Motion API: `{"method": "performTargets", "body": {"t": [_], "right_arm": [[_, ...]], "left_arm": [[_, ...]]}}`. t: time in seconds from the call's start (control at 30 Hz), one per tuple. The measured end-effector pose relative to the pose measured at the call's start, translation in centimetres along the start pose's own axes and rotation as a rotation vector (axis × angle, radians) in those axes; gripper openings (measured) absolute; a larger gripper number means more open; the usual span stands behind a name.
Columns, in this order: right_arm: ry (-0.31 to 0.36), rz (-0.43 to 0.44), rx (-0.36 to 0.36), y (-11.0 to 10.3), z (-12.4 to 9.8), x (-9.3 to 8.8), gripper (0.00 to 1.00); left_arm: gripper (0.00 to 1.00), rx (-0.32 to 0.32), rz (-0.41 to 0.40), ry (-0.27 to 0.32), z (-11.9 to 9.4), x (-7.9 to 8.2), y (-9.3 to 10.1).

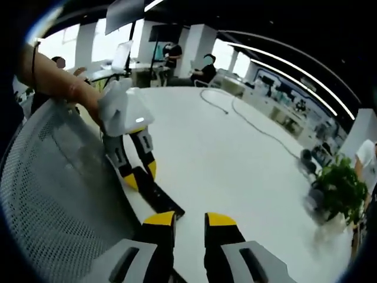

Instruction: Press the specified remote control buttons in sequence, fully releasing each button before pressing the next.

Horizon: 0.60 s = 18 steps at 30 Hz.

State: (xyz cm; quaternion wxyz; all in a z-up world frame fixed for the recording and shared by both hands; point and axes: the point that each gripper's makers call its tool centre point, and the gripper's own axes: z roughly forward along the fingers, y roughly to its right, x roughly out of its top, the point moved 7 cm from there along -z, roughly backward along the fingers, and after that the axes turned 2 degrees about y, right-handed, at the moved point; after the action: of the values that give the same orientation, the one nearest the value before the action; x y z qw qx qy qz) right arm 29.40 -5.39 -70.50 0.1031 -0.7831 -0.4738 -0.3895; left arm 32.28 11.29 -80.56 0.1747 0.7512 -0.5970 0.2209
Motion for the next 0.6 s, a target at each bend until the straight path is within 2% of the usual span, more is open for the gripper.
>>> {"method": "performTargets", "body": {"t": [0.1, 0.2, 0.3, 0.4, 0.6], "right_arm": [[-0.016, -0.038, 0.021, -0.5, 0.2, 0.1, 0.15], [-0.022, -0.039, 0.052, -0.7, 0.3, 0.1, 0.14], [-0.011, -0.02, 0.109, -1.1, 0.5, 0.4, 0.12], [-0.009, -0.006, 0.138, -1.1, 0.8, 0.5, 0.11], [-0.016, 0.012, 0.198, -0.9, 2.8, 0.8, 0.07]], "left_arm": [[0.25, 0.009, -0.008, -0.023, 0.0, 0.1, 0.1], [0.25, 0.014, -0.016, -0.029, -0.1, 0.1, 0.5], [0.25, 0.008, -0.016, -0.015, -0.3, -0.2, 1.0], [0.25, -0.02, 0.028, -0.009, -0.3, -0.4, 1.4], [0.25, -0.028, 0.038, 0.02, -0.4, -0.6, 1.4]]}}
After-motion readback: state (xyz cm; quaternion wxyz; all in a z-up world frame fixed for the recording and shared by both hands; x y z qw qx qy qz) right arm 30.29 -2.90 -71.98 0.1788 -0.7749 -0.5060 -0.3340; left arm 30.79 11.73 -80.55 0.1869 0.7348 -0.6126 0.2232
